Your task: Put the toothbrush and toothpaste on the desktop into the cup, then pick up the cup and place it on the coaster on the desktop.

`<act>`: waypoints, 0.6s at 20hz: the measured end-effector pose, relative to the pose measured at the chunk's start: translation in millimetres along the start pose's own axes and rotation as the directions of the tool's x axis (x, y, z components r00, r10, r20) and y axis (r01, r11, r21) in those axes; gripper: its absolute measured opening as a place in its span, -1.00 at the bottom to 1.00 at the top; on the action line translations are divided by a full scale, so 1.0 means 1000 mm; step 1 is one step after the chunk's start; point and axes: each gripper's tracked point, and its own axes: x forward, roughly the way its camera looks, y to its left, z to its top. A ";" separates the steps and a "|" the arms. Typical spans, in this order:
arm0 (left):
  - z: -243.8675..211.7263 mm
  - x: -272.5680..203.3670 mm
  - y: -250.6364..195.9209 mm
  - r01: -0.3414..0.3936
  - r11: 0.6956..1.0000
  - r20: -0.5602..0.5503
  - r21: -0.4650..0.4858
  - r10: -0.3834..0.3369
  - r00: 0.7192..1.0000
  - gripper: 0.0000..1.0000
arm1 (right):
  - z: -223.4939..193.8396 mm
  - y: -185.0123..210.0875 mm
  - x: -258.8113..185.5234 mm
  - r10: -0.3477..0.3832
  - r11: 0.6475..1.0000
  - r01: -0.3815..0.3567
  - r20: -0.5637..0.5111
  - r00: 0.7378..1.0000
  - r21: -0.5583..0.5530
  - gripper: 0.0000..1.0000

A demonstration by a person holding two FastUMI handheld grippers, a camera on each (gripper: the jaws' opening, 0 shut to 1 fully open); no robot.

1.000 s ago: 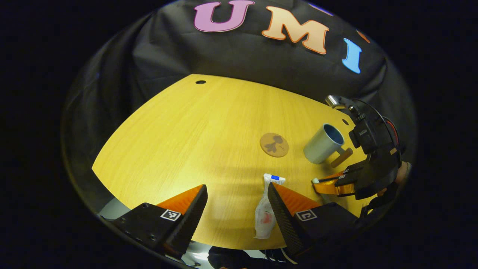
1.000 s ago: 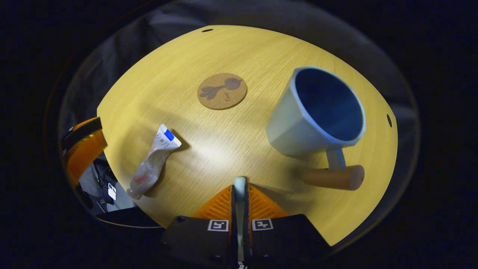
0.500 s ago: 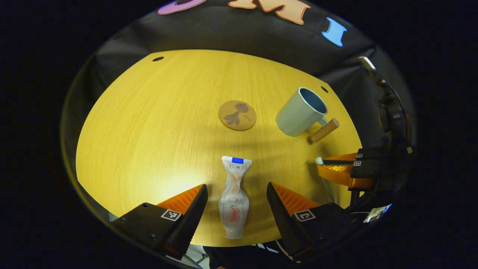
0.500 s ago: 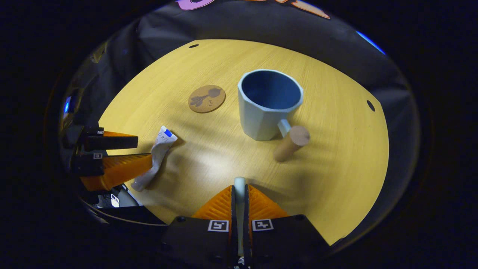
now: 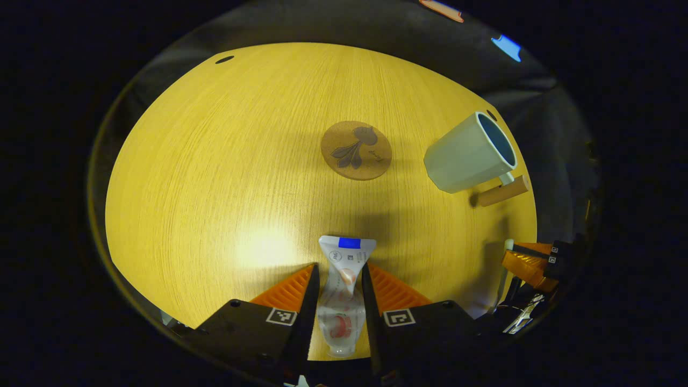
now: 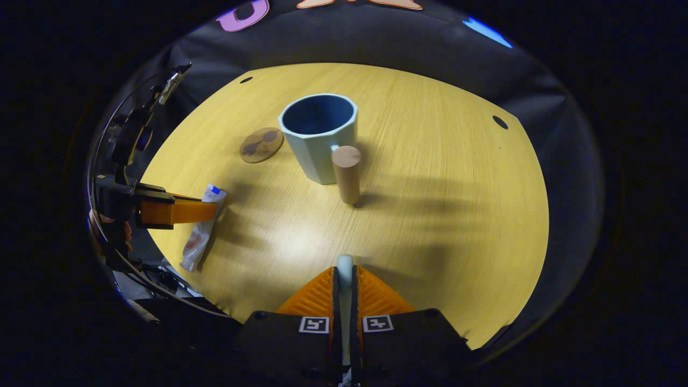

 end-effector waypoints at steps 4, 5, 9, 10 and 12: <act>0.003 0.003 0.002 -0.045 0.998 -0.025 0.053 0.046 0.999 -0.48 | 0.004 -0.025 -0.009 -0.011 0.999 0.011 0.013 1.000 0.050 -0.84; 0.004 0.002 0.001 -0.050 0.997 -0.027 0.061 0.051 0.998 -0.52 | 0.005 -0.030 -0.011 -0.015 0.998 0.014 0.016 1.000 0.056 -0.84; 0.009 -0.001 -0.002 -0.065 0.996 -0.014 0.067 0.066 0.998 -0.76 | 0.009 -0.043 -0.020 -0.022 0.997 0.020 0.031 0.999 0.078 -0.84; 0.011 -0.003 -0.004 -0.059 0.996 -0.001 0.062 0.059 0.998 -0.86 | 0.010 -0.047 -0.022 -0.026 0.996 0.022 0.038 0.999 0.082 -0.84; 0.013 -0.005 -0.008 -0.028 0.999 0.021 0.034 0.028 0.999 -0.96 | 0.015 -0.055 -0.028 -0.037 0.995 0.031 0.058 0.998 0.092 -0.89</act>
